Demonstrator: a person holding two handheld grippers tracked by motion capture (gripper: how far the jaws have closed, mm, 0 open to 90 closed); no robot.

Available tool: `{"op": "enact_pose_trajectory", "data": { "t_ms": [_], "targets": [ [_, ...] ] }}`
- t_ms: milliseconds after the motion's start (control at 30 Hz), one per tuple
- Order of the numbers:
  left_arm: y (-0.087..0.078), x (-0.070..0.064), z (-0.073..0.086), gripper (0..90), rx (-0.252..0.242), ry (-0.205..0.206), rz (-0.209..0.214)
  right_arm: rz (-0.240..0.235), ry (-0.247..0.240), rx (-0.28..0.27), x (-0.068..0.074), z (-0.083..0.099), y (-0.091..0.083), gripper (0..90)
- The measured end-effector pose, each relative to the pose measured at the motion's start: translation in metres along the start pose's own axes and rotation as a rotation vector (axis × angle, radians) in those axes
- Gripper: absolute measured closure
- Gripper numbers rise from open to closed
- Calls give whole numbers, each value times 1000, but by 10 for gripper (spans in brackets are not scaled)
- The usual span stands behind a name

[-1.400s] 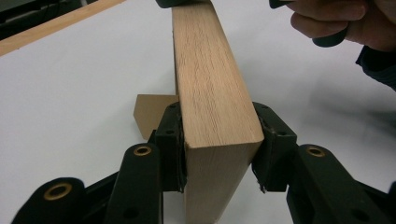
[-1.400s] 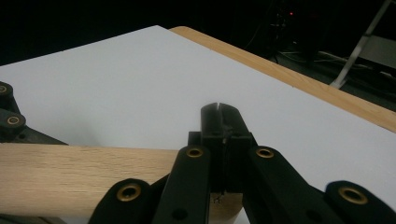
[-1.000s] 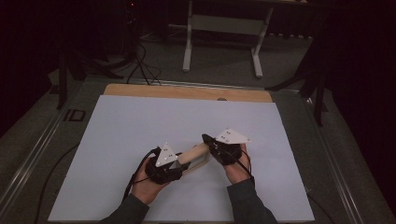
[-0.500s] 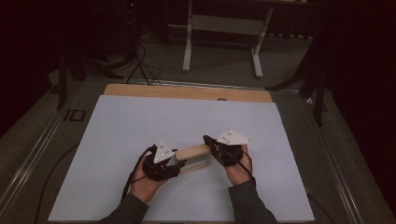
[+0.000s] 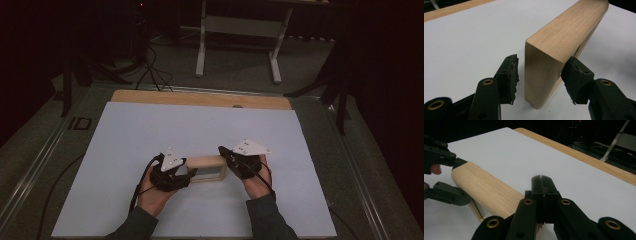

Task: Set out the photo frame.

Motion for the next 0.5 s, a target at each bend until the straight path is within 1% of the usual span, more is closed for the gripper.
{"op": "enact_pose_trajectory", "data": {
  "t_ms": [200, 300, 367, 500],
  "targets": [
    [1, -1, 1, 481, 2, -3, 0, -3, -7, 9, 0, -1, -1, 887],
    [2, -1, 2, 484, 11, -1, 2, -10, -6, 8, 0, -1, -2, 850],
    [3, -1, 2, 485, 11, -3, 5, -12, -4, -2, -1, -3, -4, 826],
    [2, -2, 2, 485, 5, -9, 12, -31, 4, -28, -3, -8, -10, 752]
  ]
}}
Point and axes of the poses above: each handheld gripper's, and its own axes: y roughly forward along the jaws, z roughly out of its underside, x roughly to its left, the point moved 4 cm from there along y, roughly forward along the jaws, and after that the axes turned 1 degree about -x, right-handed, at the moved point
